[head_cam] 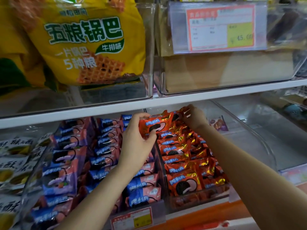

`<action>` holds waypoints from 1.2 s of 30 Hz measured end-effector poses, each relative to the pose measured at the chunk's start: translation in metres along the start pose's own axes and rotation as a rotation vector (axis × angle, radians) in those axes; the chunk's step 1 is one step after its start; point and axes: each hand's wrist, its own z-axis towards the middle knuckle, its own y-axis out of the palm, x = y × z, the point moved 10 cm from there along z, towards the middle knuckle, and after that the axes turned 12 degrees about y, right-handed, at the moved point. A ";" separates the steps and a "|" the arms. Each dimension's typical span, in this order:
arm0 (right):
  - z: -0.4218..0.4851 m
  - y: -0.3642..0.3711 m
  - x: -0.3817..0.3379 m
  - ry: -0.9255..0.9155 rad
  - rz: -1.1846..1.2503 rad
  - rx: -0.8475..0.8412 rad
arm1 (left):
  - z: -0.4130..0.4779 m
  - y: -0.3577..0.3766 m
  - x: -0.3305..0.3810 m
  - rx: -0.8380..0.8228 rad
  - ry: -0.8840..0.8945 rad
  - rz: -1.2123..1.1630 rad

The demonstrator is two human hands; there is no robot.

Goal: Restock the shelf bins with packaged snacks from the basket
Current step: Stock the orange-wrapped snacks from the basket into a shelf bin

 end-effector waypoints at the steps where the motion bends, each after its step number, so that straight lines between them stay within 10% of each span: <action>1: -0.003 -0.001 0.002 -0.004 0.012 -0.009 | 0.001 0.000 0.001 0.005 -0.006 -0.015; 7: -0.054 -0.035 -0.004 -0.073 0.437 0.015 | 0.008 0.011 0.013 0.007 -0.023 -0.119; 11: -0.116 -0.042 -0.034 -0.125 0.741 -0.366 | 0.008 0.030 0.013 -0.035 -0.048 -0.187; 15: -0.137 -0.048 -0.042 -0.215 0.611 -0.422 | 0.006 0.041 0.016 -0.106 -0.024 -0.154; 25: -0.049 -0.053 0.024 0.040 0.322 0.032 | -0.007 0.045 0.008 -0.548 0.324 0.261; 36: -0.022 0.014 0.003 0.077 -0.108 -0.136 | -0.012 0.045 0.006 -0.527 0.396 0.311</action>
